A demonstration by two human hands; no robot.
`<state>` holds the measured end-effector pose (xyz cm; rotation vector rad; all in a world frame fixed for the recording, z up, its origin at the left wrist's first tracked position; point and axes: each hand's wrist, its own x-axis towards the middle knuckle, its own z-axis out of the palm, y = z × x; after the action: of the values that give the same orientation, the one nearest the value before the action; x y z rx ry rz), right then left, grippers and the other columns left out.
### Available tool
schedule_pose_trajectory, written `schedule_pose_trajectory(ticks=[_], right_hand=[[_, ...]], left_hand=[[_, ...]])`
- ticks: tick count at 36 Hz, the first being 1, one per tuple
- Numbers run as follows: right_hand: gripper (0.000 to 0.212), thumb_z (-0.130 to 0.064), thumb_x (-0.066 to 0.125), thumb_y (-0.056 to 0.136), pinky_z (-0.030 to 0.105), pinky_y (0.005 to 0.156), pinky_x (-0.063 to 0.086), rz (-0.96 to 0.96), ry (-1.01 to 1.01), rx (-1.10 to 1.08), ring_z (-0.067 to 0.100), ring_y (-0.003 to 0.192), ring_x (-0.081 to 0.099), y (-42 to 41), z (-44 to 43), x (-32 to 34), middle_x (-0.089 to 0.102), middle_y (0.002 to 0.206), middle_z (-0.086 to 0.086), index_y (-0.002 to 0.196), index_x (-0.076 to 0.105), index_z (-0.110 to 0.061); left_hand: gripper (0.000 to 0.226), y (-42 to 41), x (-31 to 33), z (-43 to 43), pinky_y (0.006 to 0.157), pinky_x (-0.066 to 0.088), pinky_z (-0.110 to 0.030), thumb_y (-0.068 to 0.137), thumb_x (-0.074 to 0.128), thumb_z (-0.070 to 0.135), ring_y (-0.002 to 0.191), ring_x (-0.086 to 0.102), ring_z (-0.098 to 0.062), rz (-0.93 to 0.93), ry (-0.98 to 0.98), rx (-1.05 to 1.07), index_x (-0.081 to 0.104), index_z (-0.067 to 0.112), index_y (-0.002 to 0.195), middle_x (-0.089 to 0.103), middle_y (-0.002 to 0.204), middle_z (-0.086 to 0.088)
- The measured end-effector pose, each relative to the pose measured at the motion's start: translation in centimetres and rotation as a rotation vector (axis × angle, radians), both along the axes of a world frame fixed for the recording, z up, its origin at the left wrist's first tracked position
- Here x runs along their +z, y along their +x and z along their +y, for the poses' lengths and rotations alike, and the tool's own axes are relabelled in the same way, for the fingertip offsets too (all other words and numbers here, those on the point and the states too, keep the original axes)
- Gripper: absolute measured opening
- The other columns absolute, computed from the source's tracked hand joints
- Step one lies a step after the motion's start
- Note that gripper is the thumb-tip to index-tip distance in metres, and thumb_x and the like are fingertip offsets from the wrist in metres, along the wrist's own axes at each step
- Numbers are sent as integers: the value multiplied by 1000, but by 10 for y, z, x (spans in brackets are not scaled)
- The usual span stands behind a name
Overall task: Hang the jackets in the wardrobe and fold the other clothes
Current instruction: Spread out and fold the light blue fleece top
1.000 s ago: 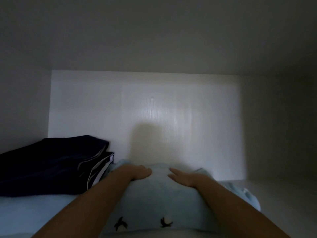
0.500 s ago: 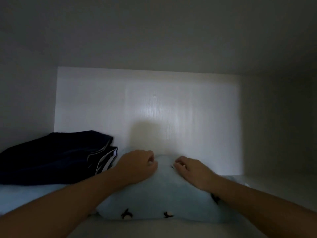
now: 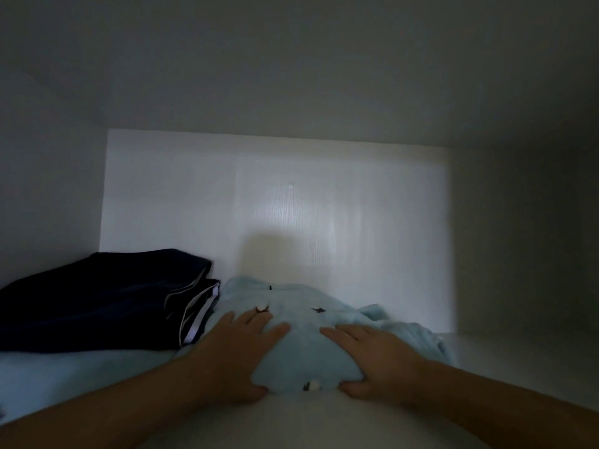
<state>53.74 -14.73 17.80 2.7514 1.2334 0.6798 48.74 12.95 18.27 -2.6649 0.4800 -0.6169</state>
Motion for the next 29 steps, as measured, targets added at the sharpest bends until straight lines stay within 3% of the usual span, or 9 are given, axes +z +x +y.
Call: schedule_pose_trajectory(ticks=[4, 8, 11, 13, 16, 20, 25, 27, 29], right_hand=[[63, -66, 50, 85, 19, 108, 28, 237, 78, -64, 4, 125, 44, -1, -2, 21, 44, 140, -17, 142, 34, -45], [46, -62, 35, 94, 34, 98, 42, 337, 248, -126, 17, 108, 55, 20, 22, 58, 58, 115, 0, 115, 56, -27], [57, -62, 31, 95, 39, 112, 28, 366, 363, -200, 23, 131, 40, 45, 41, 52, 41, 143, 3, 141, 40, -30], [63, -63, 25, 96, 40, 119, 14, 439, 269, -219, 21, 143, 24, 63, 49, 32, 24, 157, 1, 150, 24, -31], [67, -67, 16, 94, 45, 120, 5, 546, 190, -278, 20, 148, 10, 80, 48, 16, 13, 161, -2, 152, 16, -34], [68, -65, 16, 96, 44, 119, 10, 624, 201, -421, 24, 147, 15, 87, 32, 18, 13, 161, 4, 153, 17, -27], [65, -64, 14, 96, 49, 117, 15, 469, 253, -548, 30, 142, 24, 71, 17, 12, 20, 158, 8, 151, 18, -31], [62, -62, 13, 96, 50, 114, 20, 368, 258, -532, 30, 138, 33, 51, 12, 12, 31, 154, 9, 150, 24, -32], [58, -57, 16, 99, 48, 111, 25, 288, 209, -465, 28, 132, 41, 24, 5, 15, 41, 148, 8, 146, 33, -28]], left_hand=[[80, -5, 22, -3, 103, 32, -31, 76, 40, 77, 125, 42, -17, 112, -102, -28, 26, 35, 143, 43, 137, 5], [50, 19, 69, -23, 68, 38, -28, 89, 34, 67, 79, 56, -14, -37, -337, 32, 56, 23, 97, 61, 88, 4], [56, 55, 72, -25, 93, 42, -35, 92, 36, 64, 112, 53, -21, -1, -431, 147, 51, 22, 125, 55, 127, -5], [71, 77, 54, -18, 113, 25, -42, 91, 32, 67, 138, 32, -28, 216, -503, 228, 28, 24, 148, 29, 154, -7], [80, 102, 33, -4, 118, 13, -44, 89, 28, 73, 146, 16, -27, 451, -637, 289, 14, 26, 153, 9, 161, -4], [85, 112, 34, 2, 118, 14, -47, 88, 26, 74, 146, 15, -28, 491, -721, 386, 11, 22, 153, 7, 161, -6], [58, 92, 33, -9, 106, 35, -36, 98, 31, 50, 128, 47, -29, 61, -673, 439, 49, 10, 136, 47, 142, -13], [30, 72, 36, -16, 83, 50, -34, 95, 44, 24, 93, 65, -29, -324, -535, 295, 68, 6, 99, 68, 102, -16], [9, 46, 41, -27, 48, 48, -28, 71, 62, 9, 48, 59, -24, -589, -337, 125, 62, 7, 62, 59, 56, -10]])
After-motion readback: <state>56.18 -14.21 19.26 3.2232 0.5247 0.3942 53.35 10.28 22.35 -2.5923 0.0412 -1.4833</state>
